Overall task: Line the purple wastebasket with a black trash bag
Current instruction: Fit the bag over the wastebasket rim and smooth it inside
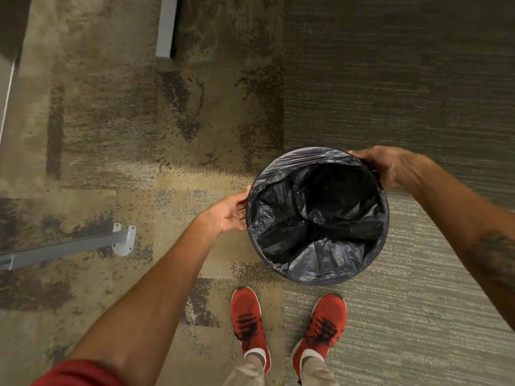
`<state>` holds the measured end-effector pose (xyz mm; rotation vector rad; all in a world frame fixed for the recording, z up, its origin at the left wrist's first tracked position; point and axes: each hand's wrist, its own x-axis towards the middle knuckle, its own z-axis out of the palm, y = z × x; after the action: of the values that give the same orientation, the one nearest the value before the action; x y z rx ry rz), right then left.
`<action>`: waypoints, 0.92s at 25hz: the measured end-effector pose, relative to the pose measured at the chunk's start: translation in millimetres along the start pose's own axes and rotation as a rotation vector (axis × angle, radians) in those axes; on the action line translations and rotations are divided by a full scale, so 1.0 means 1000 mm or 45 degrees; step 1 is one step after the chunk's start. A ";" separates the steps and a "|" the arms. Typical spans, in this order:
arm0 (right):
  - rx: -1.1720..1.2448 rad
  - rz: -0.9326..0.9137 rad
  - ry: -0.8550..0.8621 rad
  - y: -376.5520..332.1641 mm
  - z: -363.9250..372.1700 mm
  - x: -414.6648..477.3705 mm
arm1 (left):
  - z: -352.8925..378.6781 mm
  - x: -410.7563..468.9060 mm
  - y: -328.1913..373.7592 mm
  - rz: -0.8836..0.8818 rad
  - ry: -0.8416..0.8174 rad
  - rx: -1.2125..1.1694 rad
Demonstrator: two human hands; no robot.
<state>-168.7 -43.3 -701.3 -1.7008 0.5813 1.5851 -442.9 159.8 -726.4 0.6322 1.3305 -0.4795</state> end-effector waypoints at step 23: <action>-0.368 -0.496 0.251 -0.028 0.052 0.005 | 0.106 0.009 0.084 0.655 0.225 0.395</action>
<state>-180.5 14.5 -699.0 -2.0528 0.0996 1.2741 -309.1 151.6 -710.8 1.2583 1.2058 -0.2097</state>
